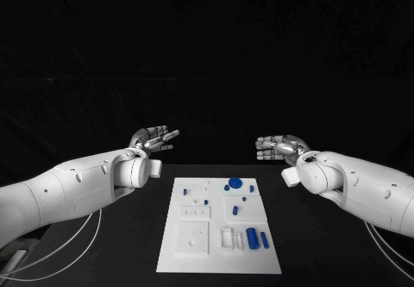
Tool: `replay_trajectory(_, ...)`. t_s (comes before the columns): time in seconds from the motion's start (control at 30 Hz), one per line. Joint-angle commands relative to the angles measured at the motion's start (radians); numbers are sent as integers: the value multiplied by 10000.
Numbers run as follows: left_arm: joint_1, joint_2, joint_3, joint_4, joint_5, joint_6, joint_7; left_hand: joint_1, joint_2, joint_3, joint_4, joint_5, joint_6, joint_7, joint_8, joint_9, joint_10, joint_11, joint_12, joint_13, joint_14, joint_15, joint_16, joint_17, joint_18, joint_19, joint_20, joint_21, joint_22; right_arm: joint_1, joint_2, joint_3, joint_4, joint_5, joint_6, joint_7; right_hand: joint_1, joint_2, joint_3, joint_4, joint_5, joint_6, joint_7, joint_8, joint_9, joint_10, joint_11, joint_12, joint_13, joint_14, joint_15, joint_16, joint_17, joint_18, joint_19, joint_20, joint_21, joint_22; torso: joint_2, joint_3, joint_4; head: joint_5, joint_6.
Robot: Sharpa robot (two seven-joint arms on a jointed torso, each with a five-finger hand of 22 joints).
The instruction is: Assemble the parts on the task board
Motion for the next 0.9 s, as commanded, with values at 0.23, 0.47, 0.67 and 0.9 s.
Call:
replay_trajectory(0.23,50,-657,10,1060,-386,400,478,-88,1114,-462,-1353,151,3523,217,209,169,4532,241,178,178,4624,121,289,187,-607,1650,-1176,862,218,5,226,10,-279,-5713,-164,446,498,-368,553,-548,-331,3620,-473,235,174,2737,-941,1,29,5182,-1782,1071,602,88,4210,-1807,2216,782,312,-62,216,-243,53)
replay_trajectory(0.47,200,-1432,13,2364,-874,766,268,34,1242,-409,-1901,185,4523,73,251,211,5436,12,187,173,5559,-228,293,218,-843,2168,-1628,1325,318,45,403,19,-360,-9012,-197,455,150,-574,1392,-1005,-245,4444,-706,132,163,3774,-1418,-13,5,5201,-2380,6320,4279,-198,5542,-2810,5498,3027,648,-137,550,-522,174)
replay_trajectory(0.67,277,-2002,14,3486,-1376,1303,81,-68,1236,-348,-2313,179,4575,74,254,213,5477,-9,196,177,5768,-304,278,227,-930,2179,-1747,1586,327,80,722,25,-395,-11708,-20,-168,-28,-759,1577,-1105,-401,4135,-704,128,150,3390,-1289,-29,42,5438,-2360,7348,4947,0,5405,-2742,6808,4366,913,-194,892,-781,300)
replay_trajectory(0.9,302,-2300,49,4093,-1507,1561,107,-159,1242,-421,-2462,185,4566,79,251,212,5434,4,196,177,5802,-311,287,231,-914,2166,-1756,1748,334,88,1051,27,-557,-13417,-22,-816,38,-999,1381,-1101,-483,3907,-696,121,141,2795,-1136,-36,35,5446,-2161,7778,4738,170,5374,-2519,7291,5167,1212,-285,1161,-1024,371)
